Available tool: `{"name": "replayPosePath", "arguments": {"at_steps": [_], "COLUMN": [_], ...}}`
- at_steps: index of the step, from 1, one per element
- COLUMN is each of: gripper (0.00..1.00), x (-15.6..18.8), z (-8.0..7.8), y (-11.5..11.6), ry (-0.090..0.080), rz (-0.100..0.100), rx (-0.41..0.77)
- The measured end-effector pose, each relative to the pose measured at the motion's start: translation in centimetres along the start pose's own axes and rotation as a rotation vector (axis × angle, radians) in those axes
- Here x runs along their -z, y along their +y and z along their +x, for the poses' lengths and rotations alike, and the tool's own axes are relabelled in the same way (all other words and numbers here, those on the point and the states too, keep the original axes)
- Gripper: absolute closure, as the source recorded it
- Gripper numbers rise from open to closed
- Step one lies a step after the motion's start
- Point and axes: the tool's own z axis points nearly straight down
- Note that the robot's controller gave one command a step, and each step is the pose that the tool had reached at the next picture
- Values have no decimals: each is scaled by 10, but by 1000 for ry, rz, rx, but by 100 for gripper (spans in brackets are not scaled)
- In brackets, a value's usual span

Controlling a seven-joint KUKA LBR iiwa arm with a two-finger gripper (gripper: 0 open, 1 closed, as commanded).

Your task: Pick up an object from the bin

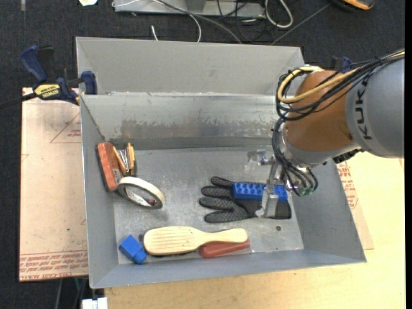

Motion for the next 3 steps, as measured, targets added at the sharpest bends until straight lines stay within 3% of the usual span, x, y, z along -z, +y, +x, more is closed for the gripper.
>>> {"name": "replayPosePath", "arguments": {"at_steps": [1,2,3], "gripper": [0,100,100], "x": [-74,-67,-67], "z": [-23,-28,-28], "y": [-33,-29,-29], "ry": [-4,-23,-23], "rz": [0,0,0], "rx": [-27,-29,-29]}}
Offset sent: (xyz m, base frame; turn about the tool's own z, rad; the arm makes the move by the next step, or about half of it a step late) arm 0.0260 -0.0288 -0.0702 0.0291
